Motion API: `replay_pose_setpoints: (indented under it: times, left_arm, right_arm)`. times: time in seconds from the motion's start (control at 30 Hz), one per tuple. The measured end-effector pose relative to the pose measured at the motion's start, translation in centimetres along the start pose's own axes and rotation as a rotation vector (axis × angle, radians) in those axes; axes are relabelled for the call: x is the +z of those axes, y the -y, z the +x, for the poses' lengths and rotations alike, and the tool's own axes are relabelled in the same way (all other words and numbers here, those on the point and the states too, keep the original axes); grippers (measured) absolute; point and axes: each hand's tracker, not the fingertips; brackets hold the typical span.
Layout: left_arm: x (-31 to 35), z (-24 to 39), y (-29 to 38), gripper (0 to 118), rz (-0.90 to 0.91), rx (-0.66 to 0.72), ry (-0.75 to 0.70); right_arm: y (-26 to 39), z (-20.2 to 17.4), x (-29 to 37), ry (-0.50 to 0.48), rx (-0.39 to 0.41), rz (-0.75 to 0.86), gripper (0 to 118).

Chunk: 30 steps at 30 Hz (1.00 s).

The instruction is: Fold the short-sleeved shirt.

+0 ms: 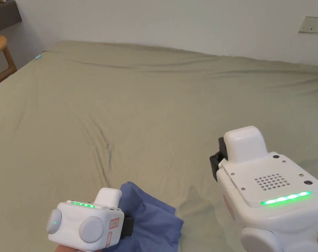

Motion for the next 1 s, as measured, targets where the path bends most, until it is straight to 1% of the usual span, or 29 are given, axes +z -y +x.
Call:
replay_pose_setpoints:
  times: [0.1, 0.2, 0.3, 0.4, 0.5, 0.57, 0.63, 0.67, 0.7, 0.73, 0.83, 0.9, 1.0]
  left_arm:
    - [0.1, -1.3, 0.3, 30, -0.007, 0.032, -0.03]
    - [0.0, -2.8, 0.6, 30, -0.005, 0.03, -0.135]
    - [0.1, -5.3, 1.1, 30, 0.008, 0.021, -0.175]
    - [0.6, -8.2, 1.6, 30, 0.011, 0.009, -0.284]
    - [0.4, -12.4, 2.0, 30, 0.009, 0.004, -0.384]
    - [0.9, -15.4, 2.2, 30, 0.005, 0.047, -0.4]
    - [1.3, -18.1, 2.3, 30, 0.012, 0.055, -0.437]
    - [1.6, -19.6, 2.3, 30, 0.01, 0.016, -0.534]
    - [1.7, -20.8, 2.2, 30, 0.007, -0.008, -0.587]
    - [1.9, -22.6, 2.1, 30, 0.004, -0.012, -0.623]
    - [2.1, -27.6, 1.8, 30, -0.031, 0.035, -0.675]
    - [1.8, -30.4, 1.6, 30, -0.055, 0.002, -0.741]
    - [1.1, -33.5, 1.0, 30, -0.102, -0.073, -0.798]
  right_arm:
    - [-0.4, -1.0, 0.6, 0.001, 0.005, 0.028, 2]
    - [-0.4, -1.8, 0.6, -0.011, -0.014, 0.04, 2]
    - [-0.3, -2.3, 0.5, -0.024, -0.035, 0.036, 2]
    - [-0.2, -2.5, 0.5, -0.022, -0.043, 0.035, 2]
    - [0.0, -2.6, 0.1, -0.023, -0.046, 0.025, 2]
    - [0.2, -2.7, -0.3, -0.018, -0.044, 0.011, 2]
    - [0.3, -2.8, -0.7, -0.019, -0.046, -0.002, 2]
    - [0.3, -3.0, -0.9, -0.017, -0.041, -0.012, 2]
    - [0.4, -3.1, -1.1, -0.017, -0.036, -0.02, 2]
    - [0.5, -3.3, -1.3, -0.018, -0.03, -0.025, 2]
    - [0.6, -4.0, -2.1, -0.021, -0.02, -0.043, 2]
    - [0.7, -4.4, -2.6, -0.02, -0.016, -0.059, 2]
    - [1.0, -4.9, -3.5, -0.024, -0.01, -0.084, 2]
